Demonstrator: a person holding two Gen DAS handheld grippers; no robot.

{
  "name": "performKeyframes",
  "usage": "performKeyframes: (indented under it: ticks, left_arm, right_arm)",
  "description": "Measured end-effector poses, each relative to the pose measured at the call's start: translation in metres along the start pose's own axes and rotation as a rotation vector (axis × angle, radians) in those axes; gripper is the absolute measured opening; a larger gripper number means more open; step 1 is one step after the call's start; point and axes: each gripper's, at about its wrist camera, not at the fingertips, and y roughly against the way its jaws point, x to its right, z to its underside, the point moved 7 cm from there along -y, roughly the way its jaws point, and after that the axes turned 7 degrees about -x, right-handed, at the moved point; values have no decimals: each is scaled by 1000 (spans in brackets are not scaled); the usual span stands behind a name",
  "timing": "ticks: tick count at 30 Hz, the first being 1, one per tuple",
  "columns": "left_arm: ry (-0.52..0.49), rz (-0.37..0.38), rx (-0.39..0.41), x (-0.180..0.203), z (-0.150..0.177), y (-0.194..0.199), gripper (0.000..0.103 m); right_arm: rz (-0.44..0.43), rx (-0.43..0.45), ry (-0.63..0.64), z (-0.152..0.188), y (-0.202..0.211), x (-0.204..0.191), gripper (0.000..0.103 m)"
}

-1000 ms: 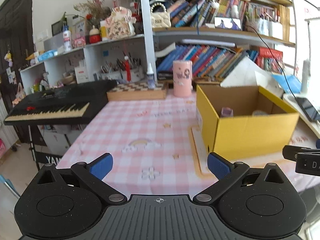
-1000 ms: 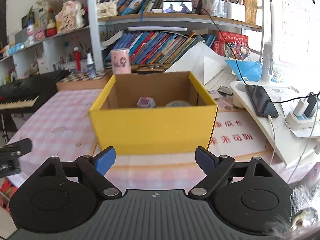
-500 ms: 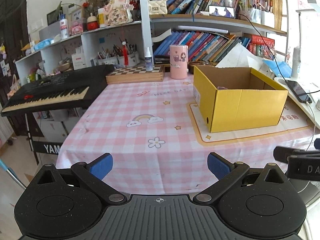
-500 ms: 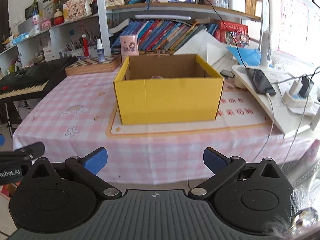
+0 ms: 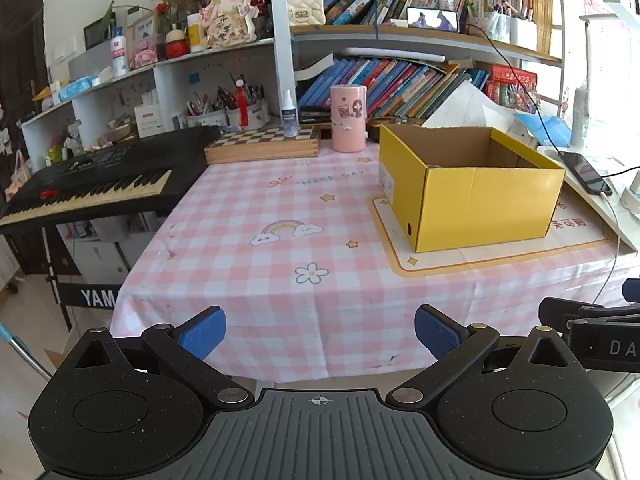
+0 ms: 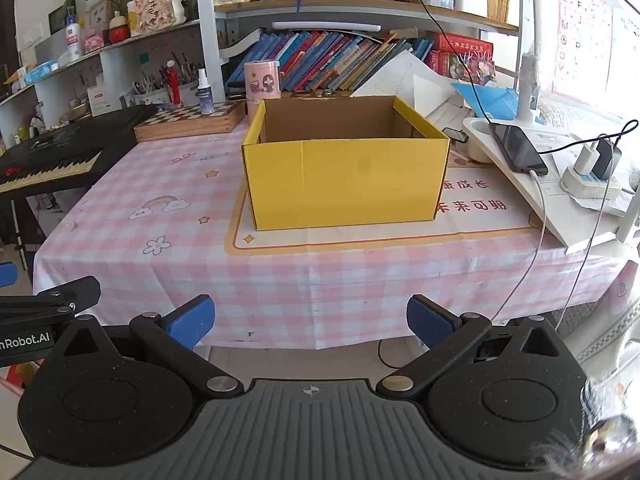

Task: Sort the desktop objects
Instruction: 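Withdraw both open tools from the yellow box back over the table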

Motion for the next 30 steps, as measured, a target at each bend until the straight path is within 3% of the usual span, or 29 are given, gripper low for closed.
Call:
performKeyframes:
  ticks: [30]
  left_arm:
    - [19, 20, -25, -8, 5, -1, 102]
  right_arm:
    - [-20, -2, 31, 1, 1, -13, 103]
